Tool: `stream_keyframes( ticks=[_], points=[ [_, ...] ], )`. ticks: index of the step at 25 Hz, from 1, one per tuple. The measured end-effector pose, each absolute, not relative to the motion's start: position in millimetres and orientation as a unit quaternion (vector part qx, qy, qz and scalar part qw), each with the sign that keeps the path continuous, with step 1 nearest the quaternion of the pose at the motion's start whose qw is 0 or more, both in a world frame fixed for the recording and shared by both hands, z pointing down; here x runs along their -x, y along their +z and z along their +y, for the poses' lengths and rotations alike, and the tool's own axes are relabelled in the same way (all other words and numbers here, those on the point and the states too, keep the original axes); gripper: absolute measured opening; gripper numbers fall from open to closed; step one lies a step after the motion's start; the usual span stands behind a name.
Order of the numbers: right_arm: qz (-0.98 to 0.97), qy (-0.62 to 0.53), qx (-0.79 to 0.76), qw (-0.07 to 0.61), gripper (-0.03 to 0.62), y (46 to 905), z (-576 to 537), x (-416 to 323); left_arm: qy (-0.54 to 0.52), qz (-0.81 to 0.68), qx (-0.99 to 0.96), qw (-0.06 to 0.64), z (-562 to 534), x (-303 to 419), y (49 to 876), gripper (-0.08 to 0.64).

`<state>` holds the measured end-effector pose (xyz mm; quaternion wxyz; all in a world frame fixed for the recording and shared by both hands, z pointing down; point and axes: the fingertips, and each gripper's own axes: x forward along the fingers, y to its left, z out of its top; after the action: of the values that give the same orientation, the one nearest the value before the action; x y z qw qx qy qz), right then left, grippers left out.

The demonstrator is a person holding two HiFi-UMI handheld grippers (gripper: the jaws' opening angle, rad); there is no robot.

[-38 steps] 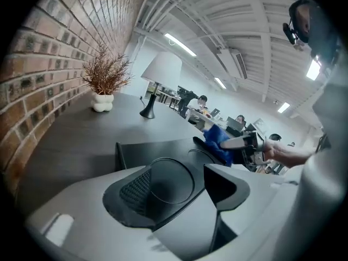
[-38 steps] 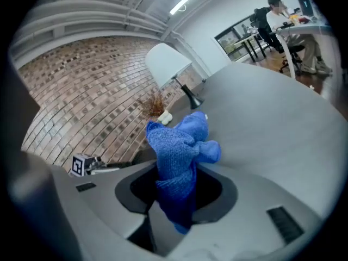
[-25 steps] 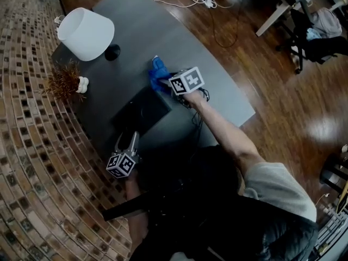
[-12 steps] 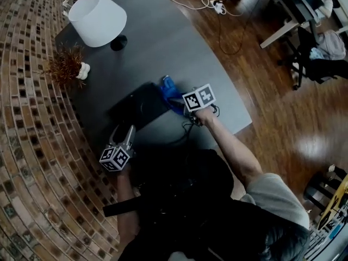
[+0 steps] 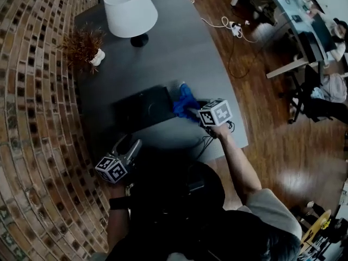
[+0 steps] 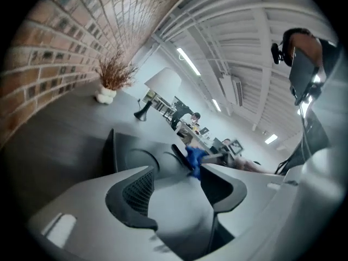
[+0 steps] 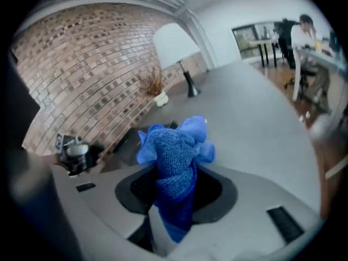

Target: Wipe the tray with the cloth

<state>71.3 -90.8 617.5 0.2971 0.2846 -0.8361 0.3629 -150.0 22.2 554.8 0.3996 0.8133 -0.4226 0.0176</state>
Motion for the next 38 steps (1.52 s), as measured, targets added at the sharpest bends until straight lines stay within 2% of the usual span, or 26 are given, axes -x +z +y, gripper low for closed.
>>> stream_keyframes(
  ticks=[4,6,9,11,13,15,17,23,26,31,35,38],
  points=[
    [-0.88,0.257,-0.303,0.261,0.146,572,-203,-19,0.047,-0.348,-0.801,0.485,52,108,592,0.249],
    [-0.886,0.239,-0.259,0.301,0.146,581,-226,23,0.035,-0.339,-0.783,0.52,47,100,610,0.25],
    [-0.866,0.228,-0.18,0.407,0.146,625,-218,56,-0.02,-0.377,-0.743,0.553,27,111,626,0.25],
    [-0.857,0.241,-0.154,0.429,0.146,641,-206,60,-0.061,-0.404,-0.723,0.557,12,122,624,0.25],
    [-0.855,0.271,-0.155,0.414,0.146,641,-198,54,-0.063,-0.416,-0.72,0.552,4,132,623,0.246],
    [-0.849,0.301,-0.163,0.402,0.146,640,-184,39,-0.043,-0.43,-0.723,0.54,-2,145,628,0.281],
    [-0.843,0.34,-0.171,0.381,0.146,641,-157,22,-0.037,-0.444,-0.721,0.531,-14,162,632,0.283],
    [-0.809,0.491,-0.217,0.24,0.146,642,-37,9,-0.004,-0.451,-0.741,0.497,-84,182,619,0.31],
    [-0.791,0.52,-0.247,0.205,0.146,649,-10,6,0.016,-0.437,-0.757,0.485,-101,170,614,0.314],
    [-0.795,0.49,-0.328,0.139,0.146,624,-74,-31,0.033,-0.411,-0.787,0.46,-47,162,580,0.272],
    [-0.806,0.468,-0.348,0.101,0.146,614,-162,-10,0.109,-0.37,-0.811,0.439,24,136,581,0.272],
    [-0.789,0.49,-0.352,0.111,0.146,631,-200,15,0.106,-0.37,-0.809,0.444,45,122,592,0.273]
  ],
)
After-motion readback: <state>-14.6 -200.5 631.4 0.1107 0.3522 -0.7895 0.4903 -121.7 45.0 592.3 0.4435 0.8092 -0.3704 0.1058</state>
